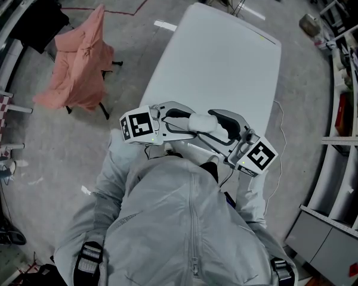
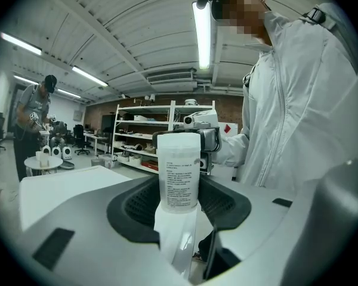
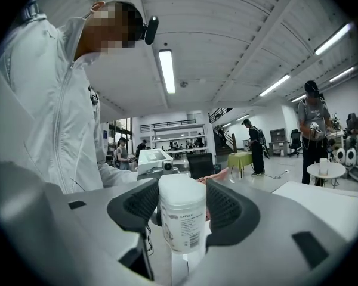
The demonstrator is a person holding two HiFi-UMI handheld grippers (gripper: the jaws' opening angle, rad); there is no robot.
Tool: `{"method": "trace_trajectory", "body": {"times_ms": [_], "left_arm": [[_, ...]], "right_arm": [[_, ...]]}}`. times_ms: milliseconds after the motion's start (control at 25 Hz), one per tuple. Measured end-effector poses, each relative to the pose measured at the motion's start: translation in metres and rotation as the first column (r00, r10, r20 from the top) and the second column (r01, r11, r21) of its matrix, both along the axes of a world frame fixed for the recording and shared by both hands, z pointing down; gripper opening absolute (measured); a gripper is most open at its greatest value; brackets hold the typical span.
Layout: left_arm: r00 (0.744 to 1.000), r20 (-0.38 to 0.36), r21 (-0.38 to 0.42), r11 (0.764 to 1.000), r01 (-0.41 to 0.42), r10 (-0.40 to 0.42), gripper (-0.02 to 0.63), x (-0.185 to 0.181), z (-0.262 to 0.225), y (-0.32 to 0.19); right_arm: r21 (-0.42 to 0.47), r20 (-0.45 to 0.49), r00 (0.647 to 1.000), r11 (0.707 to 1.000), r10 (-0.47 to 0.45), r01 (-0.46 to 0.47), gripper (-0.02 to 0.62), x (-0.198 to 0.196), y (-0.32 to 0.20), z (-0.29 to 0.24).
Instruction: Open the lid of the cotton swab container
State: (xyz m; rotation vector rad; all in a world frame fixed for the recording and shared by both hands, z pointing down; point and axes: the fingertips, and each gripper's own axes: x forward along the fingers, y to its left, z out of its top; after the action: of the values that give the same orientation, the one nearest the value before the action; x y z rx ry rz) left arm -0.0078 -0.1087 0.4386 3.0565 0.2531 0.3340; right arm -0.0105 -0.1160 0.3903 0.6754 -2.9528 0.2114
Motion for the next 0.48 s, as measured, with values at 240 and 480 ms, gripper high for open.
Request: {"method": "trace_trajectory", "body": {"times_ms": [240,480], "left_arm": [[0.999,0.035,0.019,1.0,-0.014,0.013,0.21,0.0002,0.0083,0.0035],[1.0,0.017,0.016,1.0,-0.019,0.019,0.212,0.0053,0.0049,0.0041]], "right_arm": [[-0.052,0.029,0.999,0.998,0.021,-0.019,0.252,0.0024,0.0026,0.0091],[-0.072,0.077,0.996,0.997,0.046,-0.041,0.253,0.0094,0.001,0.0054]]}}
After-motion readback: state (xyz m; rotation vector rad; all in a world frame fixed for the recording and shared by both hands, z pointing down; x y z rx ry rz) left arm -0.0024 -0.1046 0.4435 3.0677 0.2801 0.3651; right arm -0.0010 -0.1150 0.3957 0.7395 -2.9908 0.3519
